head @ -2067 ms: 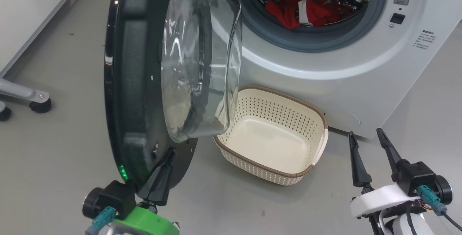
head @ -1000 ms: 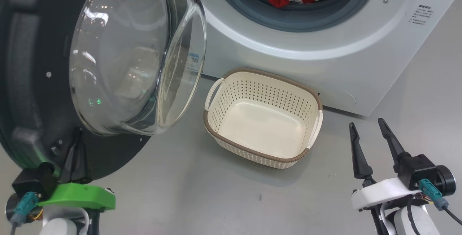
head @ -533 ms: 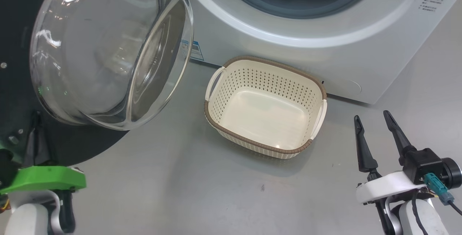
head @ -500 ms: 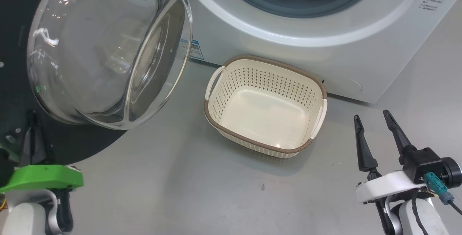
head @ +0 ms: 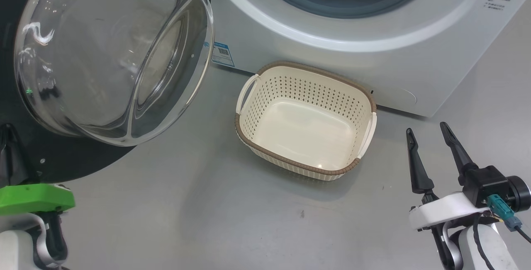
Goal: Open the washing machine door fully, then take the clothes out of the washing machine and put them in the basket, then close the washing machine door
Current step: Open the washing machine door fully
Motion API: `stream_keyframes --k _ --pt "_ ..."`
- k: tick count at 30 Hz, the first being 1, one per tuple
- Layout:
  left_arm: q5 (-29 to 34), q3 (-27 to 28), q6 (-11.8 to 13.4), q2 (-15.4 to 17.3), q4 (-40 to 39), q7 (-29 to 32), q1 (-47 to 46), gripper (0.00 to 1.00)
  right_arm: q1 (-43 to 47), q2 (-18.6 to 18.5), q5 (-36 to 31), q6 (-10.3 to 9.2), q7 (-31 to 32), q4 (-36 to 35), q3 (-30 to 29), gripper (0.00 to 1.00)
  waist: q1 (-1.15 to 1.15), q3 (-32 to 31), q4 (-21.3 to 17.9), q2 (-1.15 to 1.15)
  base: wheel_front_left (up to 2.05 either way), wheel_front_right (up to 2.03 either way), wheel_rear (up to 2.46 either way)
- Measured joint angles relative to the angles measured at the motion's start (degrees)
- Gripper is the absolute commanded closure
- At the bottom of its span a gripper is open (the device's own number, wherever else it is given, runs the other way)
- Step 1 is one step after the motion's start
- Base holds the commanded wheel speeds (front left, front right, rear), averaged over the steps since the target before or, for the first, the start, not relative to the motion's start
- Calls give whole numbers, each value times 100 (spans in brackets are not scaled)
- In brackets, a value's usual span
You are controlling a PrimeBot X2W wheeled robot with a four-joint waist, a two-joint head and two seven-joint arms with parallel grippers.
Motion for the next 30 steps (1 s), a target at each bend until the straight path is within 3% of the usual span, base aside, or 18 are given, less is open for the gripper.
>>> stream_keyframes --k 12,24,30 --pt "328 37 -78 -222 -85 0 18 100 -65 8 0 18 0 62 3 0 0 -122 -33 0 0 0 0" --pt "646 -213 -367 -402 -450 -1 596 100 -59 36 11 19 0 111 24 0 0 -387 -110 0 0 0 0" --pt "751 -636 -619 -456 -597 -1 892 100 -34 54 14 21 0 100 66 0 0 -519 -206 0 0 0 0"
